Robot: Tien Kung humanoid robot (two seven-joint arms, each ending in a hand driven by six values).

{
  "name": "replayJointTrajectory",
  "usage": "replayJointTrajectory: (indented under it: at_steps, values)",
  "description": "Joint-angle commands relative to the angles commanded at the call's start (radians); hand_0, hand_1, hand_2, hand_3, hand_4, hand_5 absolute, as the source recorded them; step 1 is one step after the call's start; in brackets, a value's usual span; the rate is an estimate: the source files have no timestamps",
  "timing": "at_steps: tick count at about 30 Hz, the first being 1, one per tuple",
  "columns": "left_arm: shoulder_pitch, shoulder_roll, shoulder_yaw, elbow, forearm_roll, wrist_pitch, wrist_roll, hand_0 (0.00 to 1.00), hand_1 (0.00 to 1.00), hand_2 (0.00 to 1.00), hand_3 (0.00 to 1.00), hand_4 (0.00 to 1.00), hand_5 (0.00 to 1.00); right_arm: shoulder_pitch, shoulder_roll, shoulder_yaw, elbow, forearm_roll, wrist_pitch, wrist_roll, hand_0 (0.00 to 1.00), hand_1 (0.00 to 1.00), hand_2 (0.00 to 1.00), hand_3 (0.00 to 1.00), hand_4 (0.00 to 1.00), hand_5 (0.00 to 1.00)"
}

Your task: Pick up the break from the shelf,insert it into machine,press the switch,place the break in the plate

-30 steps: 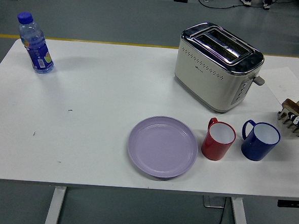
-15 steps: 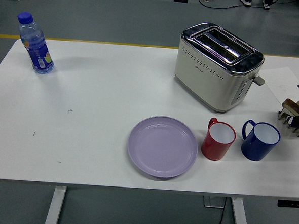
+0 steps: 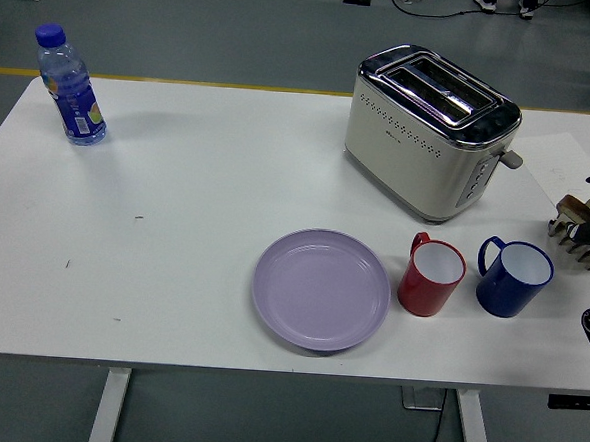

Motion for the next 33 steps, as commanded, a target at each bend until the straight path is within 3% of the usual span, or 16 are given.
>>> replayJointTrajectory:
  at_steps: [3, 4, 9, 10, 15, 16, 21, 22, 33]
  values:
    - [-0.001, 0.0, 0.004, 0.0, -0.005, 0.001, 0.0, 0.674, 0.655, 0.707, 0.668, 0.481, 0.966, 0.011, 0.0, -0.009, -0.023, 0.0, 0.003, -0.005, 0.64, 0.576, 0.58, 0.7, 0.822, 0.153]
    - [-0.001, 0.0, 0.004, 0.0, -0.005, 0.002, 0.0, 0.674, 0.654, 0.708, 0.666, 0.481, 0.966, 0.015, 0.0, -0.013, -0.031, 0.0, 0.0, -0.007, 0.549, 0.504, 0.514, 0.621, 0.795, 0.159]
    - [-0.001, 0.0, 0.008, 0.0, -0.01, 0.003, -0.001, 0.674, 0.654, 0.708, 0.666, 0.481, 0.966, 0.028, 0.0, -0.03, -0.06, 0.0, -0.039, -0.004, 0.549, 0.504, 0.514, 0.621, 0.795, 0.159]
    - [-0.001, 0.0, 0.008, 0.0, -0.01, 0.003, -0.001, 0.675, 0.653, 0.706, 0.664, 0.479, 0.963, 0.03, 0.0, -0.031, -0.064, 0.0, -0.038, -0.005, 0.504, 0.475, 0.482, 0.592, 0.73, 0.114]
    - [-0.001, 0.0, 0.01, 0.0, -0.014, 0.003, -0.002, 0.675, 0.653, 0.706, 0.664, 0.479, 0.963, 0.036, 0.0, -0.041, -0.085, 0.0, -0.058, -0.007, 0.504, 0.475, 0.482, 0.592, 0.73, 0.114]
    - [-0.001, 0.0, 0.011, 0.0, -0.014, 0.003, -0.002, 0.675, 0.654, 0.707, 0.663, 0.478, 0.956, 0.036, 0.0, -0.042, -0.087, 0.0, -0.063, -0.005, 0.445, 0.447, 0.465, 0.575, 0.63, 0.034]
    - [-0.003, 0.0, 0.015, 0.0, -0.019, 0.003, -0.002, 0.675, 0.654, 0.707, 0.663, 0.478, 0.956, 0.042, -0.002, -0.053, -0.103, 0.0, -0.098, -0.014, 0.445, 0.447, 0.465, 0.575, 0.63, 0.034]
    - [-0.003, 0.0, 0.013, 0.0, -0.017, 0.003, -0.002, 0.675, 0.653, 0.705, 0.662, 0.477, 0.951, 0.045, -0.003, -0.056, -0.106, 0.0, -0.117, -0.019, 0.327, 0.383, 0.427, 0.494, 0.452, 0.002]
    - [-0.004, 0.0, 0.013, 0.0, -0.018, 0.004, -0.002, 0.675, 0.653, 0.705, 0.662, 0.476, 0.949, 0.062, -0.021, -0.059, -0.095, 0.0, -0.182, -0.028, 0.382, 0.371, 0.413, 0.473, 0.441, 0.002]
